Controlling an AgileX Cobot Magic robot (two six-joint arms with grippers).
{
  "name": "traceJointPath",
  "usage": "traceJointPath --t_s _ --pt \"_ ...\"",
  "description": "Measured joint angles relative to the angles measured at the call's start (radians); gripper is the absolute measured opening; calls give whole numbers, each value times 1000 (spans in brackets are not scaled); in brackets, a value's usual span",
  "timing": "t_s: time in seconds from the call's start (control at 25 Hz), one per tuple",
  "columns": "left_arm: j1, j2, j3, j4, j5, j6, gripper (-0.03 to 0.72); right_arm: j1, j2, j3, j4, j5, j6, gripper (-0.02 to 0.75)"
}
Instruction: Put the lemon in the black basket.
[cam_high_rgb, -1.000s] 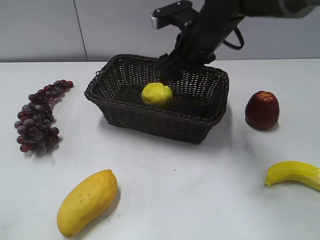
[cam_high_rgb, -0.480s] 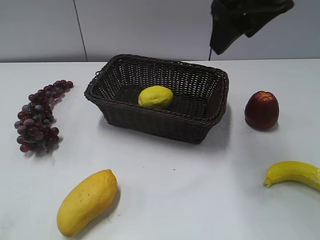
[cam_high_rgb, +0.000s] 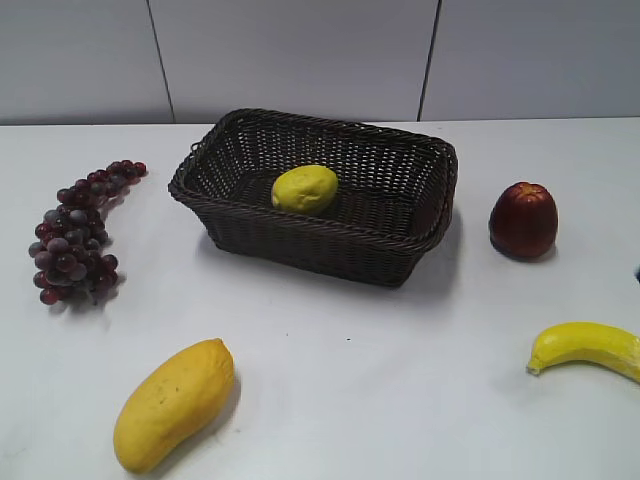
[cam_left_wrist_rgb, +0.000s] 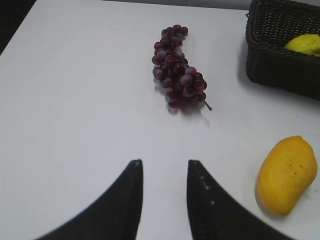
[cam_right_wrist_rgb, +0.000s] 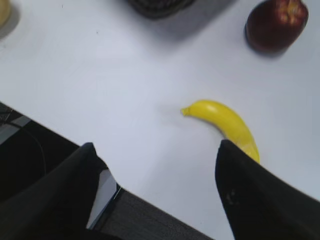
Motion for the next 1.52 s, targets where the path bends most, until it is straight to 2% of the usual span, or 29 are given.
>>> traceJointPath --t_s 0.2,0.6,1.52 --pt "0 0 0 0 0 0 238 0 -311 268 0 -60 2 588" --pt "0 0 0 0 0 0 238 0 -753 597 0 -137 4 588" --pt "0 0 0 0 0 0 238 -9 -826 619 -6 -158 6 587"
